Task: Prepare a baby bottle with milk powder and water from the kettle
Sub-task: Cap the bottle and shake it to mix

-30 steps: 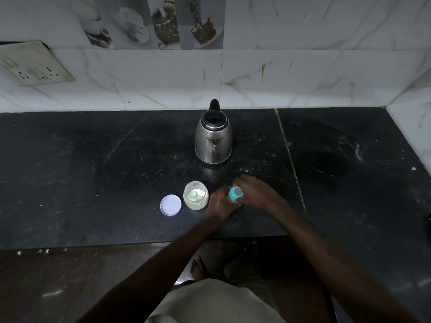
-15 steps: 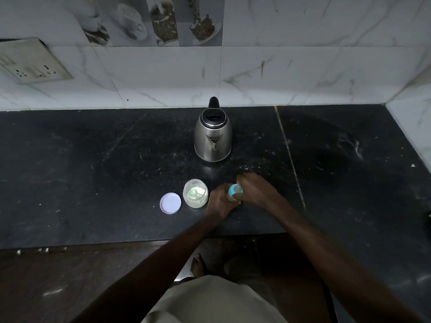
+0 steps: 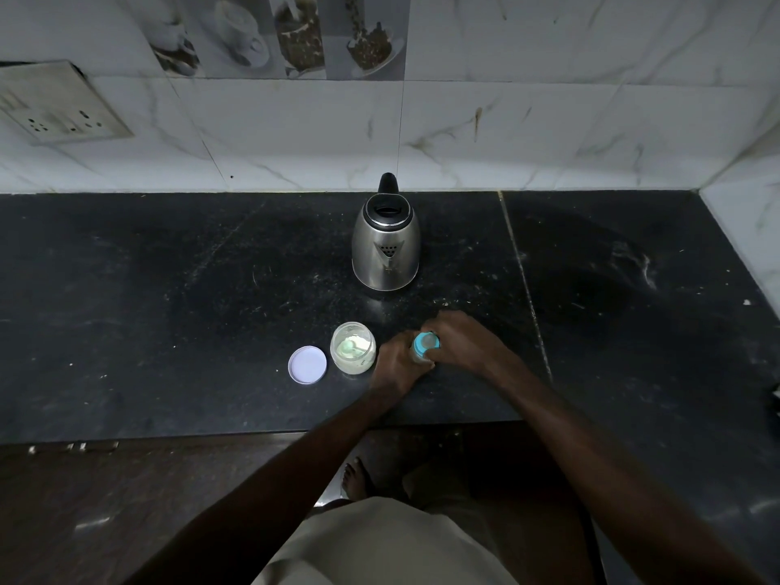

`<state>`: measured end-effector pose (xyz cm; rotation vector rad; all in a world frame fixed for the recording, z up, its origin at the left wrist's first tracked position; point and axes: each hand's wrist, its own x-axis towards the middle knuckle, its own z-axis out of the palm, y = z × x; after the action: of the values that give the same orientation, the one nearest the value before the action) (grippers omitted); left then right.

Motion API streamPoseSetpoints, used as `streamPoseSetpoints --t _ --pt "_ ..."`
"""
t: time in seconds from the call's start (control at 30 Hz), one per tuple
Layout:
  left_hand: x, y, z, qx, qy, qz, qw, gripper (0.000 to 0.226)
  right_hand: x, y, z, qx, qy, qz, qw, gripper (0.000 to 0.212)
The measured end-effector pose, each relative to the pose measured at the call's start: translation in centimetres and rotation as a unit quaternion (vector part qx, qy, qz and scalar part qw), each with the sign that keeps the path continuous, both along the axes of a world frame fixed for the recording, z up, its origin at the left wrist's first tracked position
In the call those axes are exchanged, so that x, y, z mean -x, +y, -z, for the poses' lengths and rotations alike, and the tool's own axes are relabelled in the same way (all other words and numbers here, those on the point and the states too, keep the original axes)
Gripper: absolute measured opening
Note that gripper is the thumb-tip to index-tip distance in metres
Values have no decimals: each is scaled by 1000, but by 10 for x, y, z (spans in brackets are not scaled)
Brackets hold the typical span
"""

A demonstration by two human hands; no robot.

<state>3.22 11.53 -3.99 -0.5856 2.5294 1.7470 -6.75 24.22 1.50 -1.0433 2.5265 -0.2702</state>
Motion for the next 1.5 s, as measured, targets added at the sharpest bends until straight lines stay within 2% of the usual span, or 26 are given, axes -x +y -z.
streamPoseSetpoints --t 0.17,0.27,0.33,0.47,0.57,0.8,1.03,1.23,1.4,1.5 --pt "0 1 2 4 9 0 1000 42 -4 1 0 -16 23 11 1000 38" --pt "2 1 1 -26 -5 -1 1000 37 -9 4 1 28 -11 -25 999 26" --pt "2 0 3 -35 -3 -6 999 37 -9 3 1 22 -12 -36 999 20" --pt "-2 0 3 -21 19 -13 1000 38 -6 -4 -2 -43 12 14 999 42" --pt "-1 0 4 -10 18 -3 1000 40 -8 -6 -1 -75 53 27 995 48" --pt "-1 0 5 -50 29 -15 998 31 -11 -3 -2 -35 4 -12 999 35" --pt "-1 -1 3 20 16 7 1000 39 -12 -16 -5 -105 63 43 992 44" --pt "4 1 3 -19 -12 -1 1000 33 -18 -14 -4 -75 26 -3 997 29" --pt "1 -1 4 9 2 0 1000 42 -13 -16 -9 -107 64 57 991 42" --pt "3 1 2 -16 4 -4 1000 36 -18 -15 -7 -66 17 6 998 37"
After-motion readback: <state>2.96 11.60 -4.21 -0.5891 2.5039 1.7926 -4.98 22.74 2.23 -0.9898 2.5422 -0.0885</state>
